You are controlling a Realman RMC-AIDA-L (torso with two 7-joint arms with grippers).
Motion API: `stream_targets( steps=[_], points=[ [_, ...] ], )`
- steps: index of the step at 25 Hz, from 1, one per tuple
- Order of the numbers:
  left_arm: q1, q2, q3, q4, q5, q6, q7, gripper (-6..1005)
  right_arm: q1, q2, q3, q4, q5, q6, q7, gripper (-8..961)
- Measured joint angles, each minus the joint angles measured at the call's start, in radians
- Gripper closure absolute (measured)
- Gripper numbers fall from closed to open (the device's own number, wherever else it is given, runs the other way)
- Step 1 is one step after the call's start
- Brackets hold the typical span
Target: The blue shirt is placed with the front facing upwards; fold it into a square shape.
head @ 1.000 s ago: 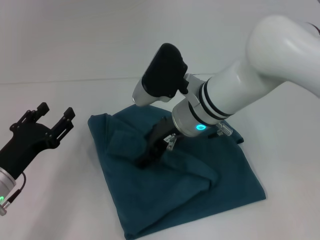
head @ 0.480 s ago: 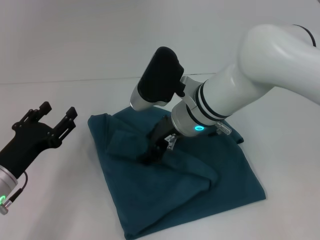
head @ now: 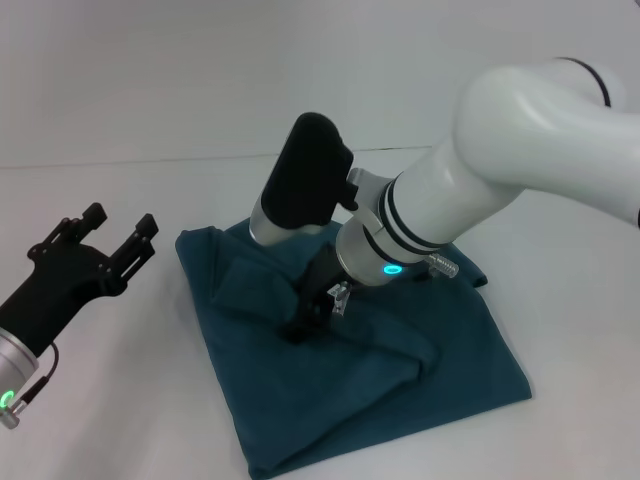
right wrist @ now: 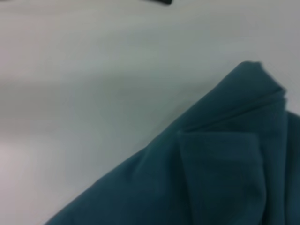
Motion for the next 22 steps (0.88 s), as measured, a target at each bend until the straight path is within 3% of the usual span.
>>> stream_targets(
  steps=[7, 16, 22],
  points=[
    [-0.007, 0.001, 0.000, -0.014, 0.000, 0.001, 0.004, 277, 0.001, 0.003, -0.092, -0.022, -0.075, 0.035, 0.085, 354],
    [-0.011, 0.002, 0.000, -0.022, 0.000, 0.002, 0.012, 278, -0.010, -0.002, -0.091, -0.050, -0.084, 0.036, 0.099, 486],
    [-0.011, 0.002, 0.000, -0.022, -0.003, 0.002, 0.022, 278, -0.019, -0.003, -0.089, -0.059, -0.083, 0.038, 0.108, 727]
  ],
)
